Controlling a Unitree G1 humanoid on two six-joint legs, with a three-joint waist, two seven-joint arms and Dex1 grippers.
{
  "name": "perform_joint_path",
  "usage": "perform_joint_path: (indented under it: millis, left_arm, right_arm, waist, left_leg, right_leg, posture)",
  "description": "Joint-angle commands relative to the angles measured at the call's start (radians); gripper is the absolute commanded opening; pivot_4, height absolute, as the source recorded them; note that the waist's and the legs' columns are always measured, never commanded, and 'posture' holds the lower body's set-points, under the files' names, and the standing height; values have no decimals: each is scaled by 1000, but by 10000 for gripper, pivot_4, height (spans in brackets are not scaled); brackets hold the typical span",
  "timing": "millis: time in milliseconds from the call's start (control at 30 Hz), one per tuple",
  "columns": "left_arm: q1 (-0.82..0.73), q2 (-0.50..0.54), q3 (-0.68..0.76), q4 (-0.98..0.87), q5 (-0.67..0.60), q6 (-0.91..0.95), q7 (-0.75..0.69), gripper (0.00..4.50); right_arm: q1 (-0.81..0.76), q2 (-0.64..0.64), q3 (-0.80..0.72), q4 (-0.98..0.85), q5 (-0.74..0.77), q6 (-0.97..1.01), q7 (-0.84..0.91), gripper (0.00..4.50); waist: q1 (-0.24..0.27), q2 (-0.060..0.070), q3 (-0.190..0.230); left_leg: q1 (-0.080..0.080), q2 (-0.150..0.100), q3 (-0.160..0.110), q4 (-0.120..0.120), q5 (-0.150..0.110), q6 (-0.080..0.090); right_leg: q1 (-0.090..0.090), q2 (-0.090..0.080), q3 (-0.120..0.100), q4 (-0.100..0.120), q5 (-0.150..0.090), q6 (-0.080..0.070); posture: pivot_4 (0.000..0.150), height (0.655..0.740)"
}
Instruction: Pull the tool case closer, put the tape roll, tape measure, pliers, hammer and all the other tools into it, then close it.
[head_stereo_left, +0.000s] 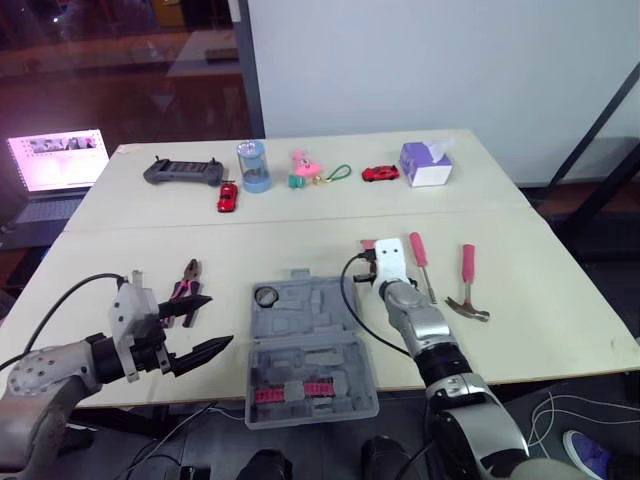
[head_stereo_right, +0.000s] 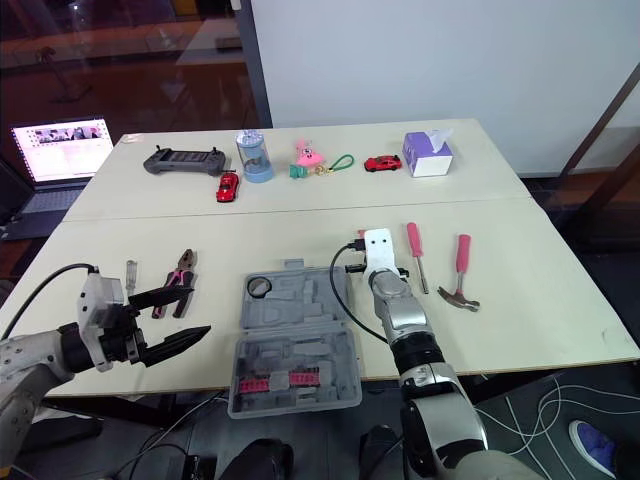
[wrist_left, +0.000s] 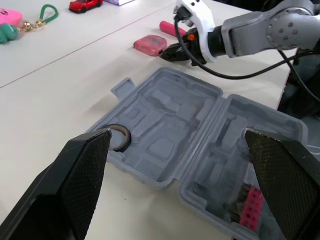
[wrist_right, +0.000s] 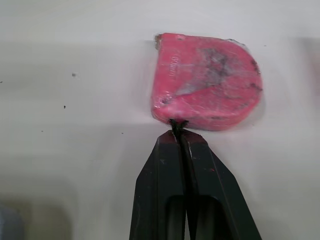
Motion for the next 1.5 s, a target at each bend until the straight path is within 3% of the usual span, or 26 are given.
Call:
perform_joint_path:
  millis: [33,433,667,1233,1367,1500]
  left_arm:
    - [4,-6,-18,-18,3,-9,-2,45000]
    - [-39,-12,-85,46,36,-46,-32,45000]
    - [-45,-13,-106,97,52,-98,-75,45000]
    - [-71,-12,-127,151,61,-129,-110,45000]
    - [-78,-13,-128,152,60,-125,-109,45000]
    - [-78,-12,-128,150,59,-122,-108,45000]
  right_arm:
    - [104,-44,-8,-195,6,54,47,487]
    - [613,-188,95,-868,34,287,245,487]
    - [891,-237,121,-1189,40,430,247,487]
    - [997,-207,127,-1283,70,518,218,487]
    - [989,-199,104,-1300,82,530,209,13237]
    - [988,-202,54,-1350,111,570,218,33103]
  waist:
    - [1,0,0]
    - [3,1,0]
    - [28,0,0]
    - [56,1,0]
    - [55,1,0]
    - [55,1,0]
  left_leg:
    - [0,0,0,0,0,0]
    - [1,0,0,0,-4,7]
    - [1,0,1,1,-5,9]
    - [0,0,-1,-1,-5,9]
    - [0,0,-2,-1,-5,9]
    - [0,0,-2,-1,-5,9]
  right_leg:
    - [0,0,0,0,0,0]
    - [0,0,0,0,0,0]
    - [2,0,0,-1,0,0]
    - [2,0,-2,-2,-1,1]
    - [2,0,-2,-2,-1,1]
    - [2,0,-2,-2,-1,1]
  posture:
    - [1500,7400]
    - [1500,7400]
    - [1500,7400]
    - [1500,7400]
    - [1500,7400]
    - [1500,7400]
